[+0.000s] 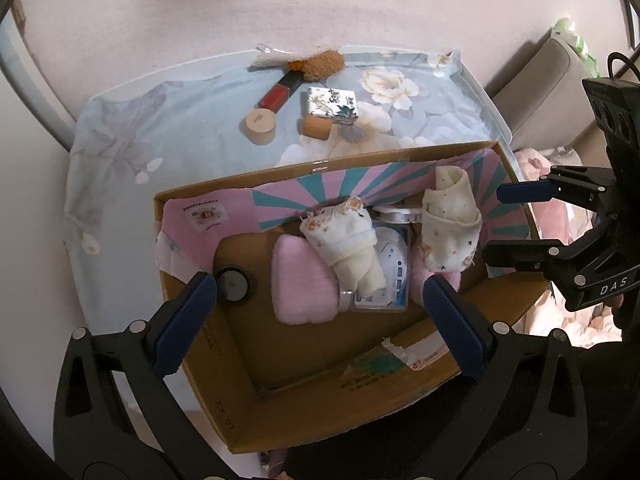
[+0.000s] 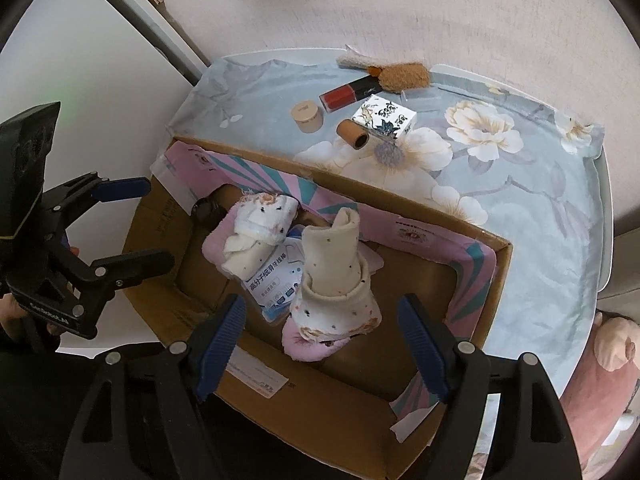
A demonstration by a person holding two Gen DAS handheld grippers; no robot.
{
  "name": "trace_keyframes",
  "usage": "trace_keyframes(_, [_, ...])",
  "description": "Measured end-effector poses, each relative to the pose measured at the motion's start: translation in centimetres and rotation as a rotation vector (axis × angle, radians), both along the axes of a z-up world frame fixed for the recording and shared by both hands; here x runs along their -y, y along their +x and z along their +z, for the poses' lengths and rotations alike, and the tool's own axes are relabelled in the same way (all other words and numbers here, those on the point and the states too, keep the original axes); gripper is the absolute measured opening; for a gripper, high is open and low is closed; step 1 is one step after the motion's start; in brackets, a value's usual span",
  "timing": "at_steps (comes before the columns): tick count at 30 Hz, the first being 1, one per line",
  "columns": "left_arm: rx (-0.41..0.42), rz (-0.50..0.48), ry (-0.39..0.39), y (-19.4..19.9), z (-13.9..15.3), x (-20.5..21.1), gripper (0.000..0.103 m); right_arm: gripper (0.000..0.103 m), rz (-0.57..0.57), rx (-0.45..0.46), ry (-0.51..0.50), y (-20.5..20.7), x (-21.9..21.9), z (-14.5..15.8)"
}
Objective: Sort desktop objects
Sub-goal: 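Carry the black jar and cream sock into the cardboard box and release both, then grasp the wooden cylinder with the left gripper while the right grasps the white printed box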
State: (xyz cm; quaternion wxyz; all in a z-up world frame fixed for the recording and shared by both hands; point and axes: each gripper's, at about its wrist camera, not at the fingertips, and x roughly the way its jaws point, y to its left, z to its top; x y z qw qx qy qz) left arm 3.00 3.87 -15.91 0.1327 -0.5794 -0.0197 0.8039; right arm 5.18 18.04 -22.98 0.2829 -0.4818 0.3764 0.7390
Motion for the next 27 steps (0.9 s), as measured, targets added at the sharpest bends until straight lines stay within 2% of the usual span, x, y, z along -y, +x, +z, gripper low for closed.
trace_keyframes(9, [0.0,0.0,0.009,-0.1,0.3,0.2,0.103,0.075,-0.01,-0.004,0.022,-0.1,-0.2,0.5])
trace_keyframes(10, [-0.001,-0.066,0.009,0.0,0.4,0.3,0.103,0.075,-0.011,-0.007,0.023,-0.1,-0.2,0.6])
trace_keyframes(24, [-0.063,-0.099,-0.025,-1.2,2.5,0.2,0.103,0.075,0.013,0.011,0.111,0.3,-1.5,3.1])
trace_keyframes(27, [-0.069,-0.11,-0.029,-1.8,2.7,0.2,0.103,0.075,0.006,-0.011,0.125,0.4,-1.8,3.4])
